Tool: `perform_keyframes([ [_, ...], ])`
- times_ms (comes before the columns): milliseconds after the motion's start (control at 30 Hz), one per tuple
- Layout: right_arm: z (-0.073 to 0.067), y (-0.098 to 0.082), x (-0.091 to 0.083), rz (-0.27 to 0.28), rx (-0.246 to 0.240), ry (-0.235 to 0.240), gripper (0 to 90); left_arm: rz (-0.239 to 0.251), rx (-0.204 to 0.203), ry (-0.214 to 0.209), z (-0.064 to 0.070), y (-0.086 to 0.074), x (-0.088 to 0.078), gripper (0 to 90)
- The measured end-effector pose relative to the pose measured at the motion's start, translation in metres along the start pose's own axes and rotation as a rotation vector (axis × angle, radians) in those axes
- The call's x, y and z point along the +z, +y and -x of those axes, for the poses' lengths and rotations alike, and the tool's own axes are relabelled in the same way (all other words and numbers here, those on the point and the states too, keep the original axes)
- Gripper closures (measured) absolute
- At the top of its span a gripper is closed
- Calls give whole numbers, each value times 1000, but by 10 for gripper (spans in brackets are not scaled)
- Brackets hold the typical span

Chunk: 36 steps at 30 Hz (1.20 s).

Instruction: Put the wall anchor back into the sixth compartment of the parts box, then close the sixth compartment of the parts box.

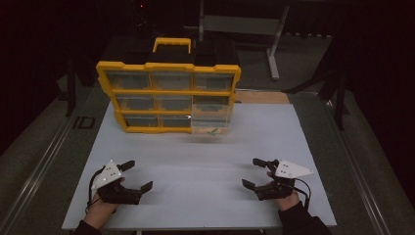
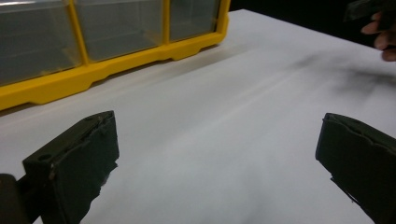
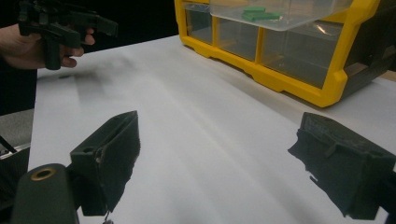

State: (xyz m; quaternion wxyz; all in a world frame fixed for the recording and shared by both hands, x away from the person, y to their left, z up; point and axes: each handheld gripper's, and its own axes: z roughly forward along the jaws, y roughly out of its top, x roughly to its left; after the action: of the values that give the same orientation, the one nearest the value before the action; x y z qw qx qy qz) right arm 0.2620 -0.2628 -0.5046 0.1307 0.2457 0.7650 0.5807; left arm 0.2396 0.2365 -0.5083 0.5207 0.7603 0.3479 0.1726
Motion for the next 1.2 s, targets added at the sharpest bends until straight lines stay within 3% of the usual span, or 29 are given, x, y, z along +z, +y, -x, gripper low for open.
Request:
perform_keyframes([
  [133,-1,-1,1,-4,0,6,137,8,5,25,-2,-3,-2,0],
  [333,-2,-1,1,-4,0,9,137,68,-9,29,-5,-2,-6,8],
  [433,-2,-1,2,-4,-1,13,137,79,-48,28,-8,-2,-9,38],
  [500,-3,0,2,-4,-1,14,137,89,-102,15,-10,-1,-11,39],
  [567,-3,0,2,-2,-1,15,137,77,-123,39,-10,1,-13,31],
  [633,-4,0,2,-3,-3,13,137,78,-104,71,-8,2,-16,4],
  [933,-4,3,-1,13,-9,6,131,116,-66,66,-5,0,-18,0],
  [1067,-5,4,-1,8,-4,-2,124,102,-68,56,-5,0,-16,0],
  [1133,-6,6,-1,2,-12,-11,113,88,-53,72,-3,0,-14,0],
  [1200,-7,7,-3,12,-2,20,107,78,-45,67,-2,0,-13,0],
])
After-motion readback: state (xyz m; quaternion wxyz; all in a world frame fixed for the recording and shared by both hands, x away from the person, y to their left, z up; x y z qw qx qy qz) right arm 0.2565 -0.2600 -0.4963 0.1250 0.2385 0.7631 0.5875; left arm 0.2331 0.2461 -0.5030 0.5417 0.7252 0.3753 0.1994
